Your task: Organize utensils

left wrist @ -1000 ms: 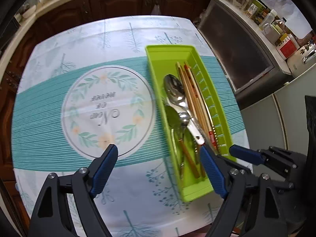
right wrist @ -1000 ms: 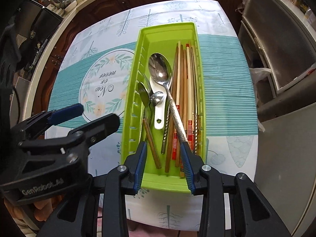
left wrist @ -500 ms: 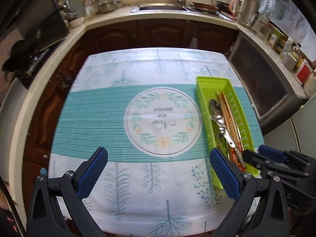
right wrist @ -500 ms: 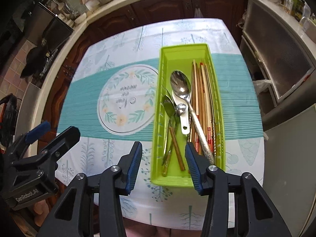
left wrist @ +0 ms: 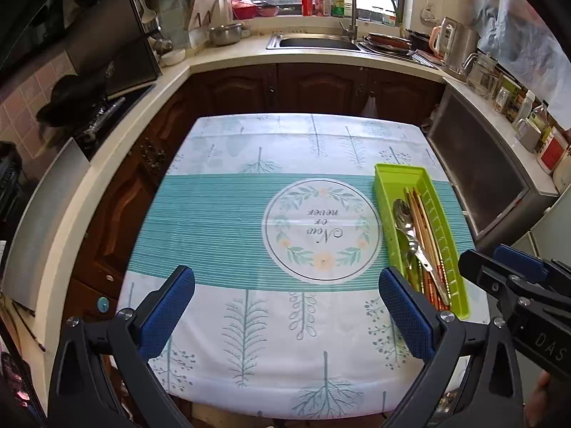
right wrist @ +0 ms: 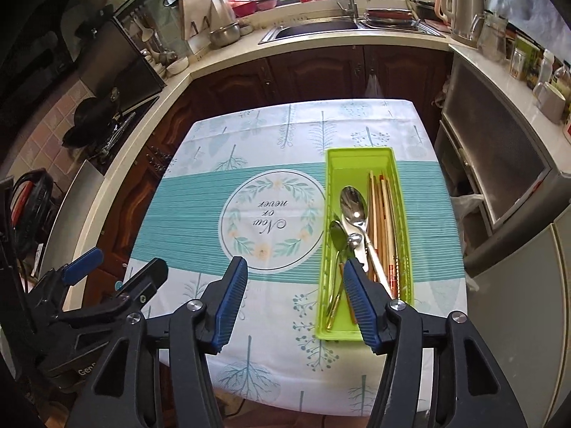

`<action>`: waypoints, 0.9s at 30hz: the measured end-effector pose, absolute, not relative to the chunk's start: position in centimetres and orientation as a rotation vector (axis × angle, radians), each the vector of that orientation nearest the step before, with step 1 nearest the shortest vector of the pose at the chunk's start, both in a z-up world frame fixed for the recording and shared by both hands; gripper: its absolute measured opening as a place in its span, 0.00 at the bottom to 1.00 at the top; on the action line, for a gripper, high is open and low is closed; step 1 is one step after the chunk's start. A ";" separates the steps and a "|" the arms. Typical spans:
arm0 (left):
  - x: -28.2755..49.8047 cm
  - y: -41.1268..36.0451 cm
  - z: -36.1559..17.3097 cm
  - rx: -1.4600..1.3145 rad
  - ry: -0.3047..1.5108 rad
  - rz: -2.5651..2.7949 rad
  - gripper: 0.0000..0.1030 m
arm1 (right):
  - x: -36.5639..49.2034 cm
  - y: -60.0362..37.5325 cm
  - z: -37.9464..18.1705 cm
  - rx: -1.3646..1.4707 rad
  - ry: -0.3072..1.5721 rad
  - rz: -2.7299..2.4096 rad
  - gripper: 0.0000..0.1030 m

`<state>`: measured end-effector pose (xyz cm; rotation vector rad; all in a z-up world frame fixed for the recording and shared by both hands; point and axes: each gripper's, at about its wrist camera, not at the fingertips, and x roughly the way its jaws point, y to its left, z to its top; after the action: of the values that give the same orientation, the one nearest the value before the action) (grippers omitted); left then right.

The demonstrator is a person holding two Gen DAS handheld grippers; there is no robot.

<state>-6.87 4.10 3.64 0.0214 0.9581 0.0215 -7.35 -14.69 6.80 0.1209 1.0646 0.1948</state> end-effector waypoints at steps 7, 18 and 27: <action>-7.7 4.6 4.2 0.012 0.938 0.019 0.99 | -8.5 -14.0 7.4 0.121 1.062 0.186 0.57; -8.8 5.1 4.5 -0.008 0.924 0.034 0.99 | -10.0 -13.5 8.1 0.096 1.036 0.193 0.57; -9.1 5.2 4.5 -0.009 0.924 0.039 0.99 | -10.2 -13.5 8.2 0.096 1.035 0.194 0.57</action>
<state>-9.11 5.19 4.48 -0.0085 0.9237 0.0391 -10.23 -13.50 8.18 0.0960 1.0352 0.1940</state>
